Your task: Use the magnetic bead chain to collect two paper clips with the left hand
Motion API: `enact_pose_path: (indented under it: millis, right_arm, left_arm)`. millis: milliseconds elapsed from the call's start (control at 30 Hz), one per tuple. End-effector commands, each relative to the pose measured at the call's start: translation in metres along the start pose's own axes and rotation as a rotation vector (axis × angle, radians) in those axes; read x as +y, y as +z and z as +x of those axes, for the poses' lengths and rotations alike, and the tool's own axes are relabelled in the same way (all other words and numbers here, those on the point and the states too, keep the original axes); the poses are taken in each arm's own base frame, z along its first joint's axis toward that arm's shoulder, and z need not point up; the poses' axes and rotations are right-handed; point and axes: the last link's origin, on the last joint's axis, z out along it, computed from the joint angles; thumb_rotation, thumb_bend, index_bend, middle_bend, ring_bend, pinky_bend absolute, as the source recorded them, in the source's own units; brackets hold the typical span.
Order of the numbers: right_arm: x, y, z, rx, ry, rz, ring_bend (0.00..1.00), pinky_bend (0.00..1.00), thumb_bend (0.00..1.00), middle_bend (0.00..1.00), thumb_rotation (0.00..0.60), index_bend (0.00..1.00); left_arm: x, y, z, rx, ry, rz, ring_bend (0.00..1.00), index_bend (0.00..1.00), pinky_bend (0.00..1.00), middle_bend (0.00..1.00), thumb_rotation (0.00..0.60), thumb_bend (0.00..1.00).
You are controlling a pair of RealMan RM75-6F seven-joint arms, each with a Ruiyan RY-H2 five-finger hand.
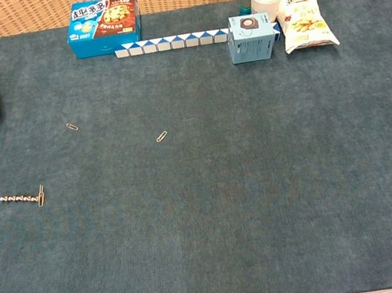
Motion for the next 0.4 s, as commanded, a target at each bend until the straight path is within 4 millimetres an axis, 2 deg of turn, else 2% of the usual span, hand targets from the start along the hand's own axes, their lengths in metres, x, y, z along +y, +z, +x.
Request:
enact_pose_path:
  millis: [33,200,400]
  right_arm:
    - [-0.001,0.001,-0.001,-0.005,-0.002,0.004,0.39,0.69,0.0,0.42,0.6,0.39]
    - [0.0,0.004,-0.003,-0.02,0.004,0.001,0.39,0.69,0.0,0.42,0.6,0.39]
    - [-0.001,0.01,-0.004,-0.027,0.002,0.004,0.39,0.7,0.0,0.42,0.6,0.39]
  left_arm:
    - [-0.002,0.0,0.001,0.005,-0.007,0.008,0.11,0.49,0.22,0.27,0.6,0.34]
    - [-0.008,0.001,0.006,0.031,-0.047,0.054,0.16,0.5,0.27,0.29,0.6,0.34]
    - [-0.017,0.005,0.007,0.036,-0.076,0.097,0.17,0.52,0.29,0.3,0.6,0.34]
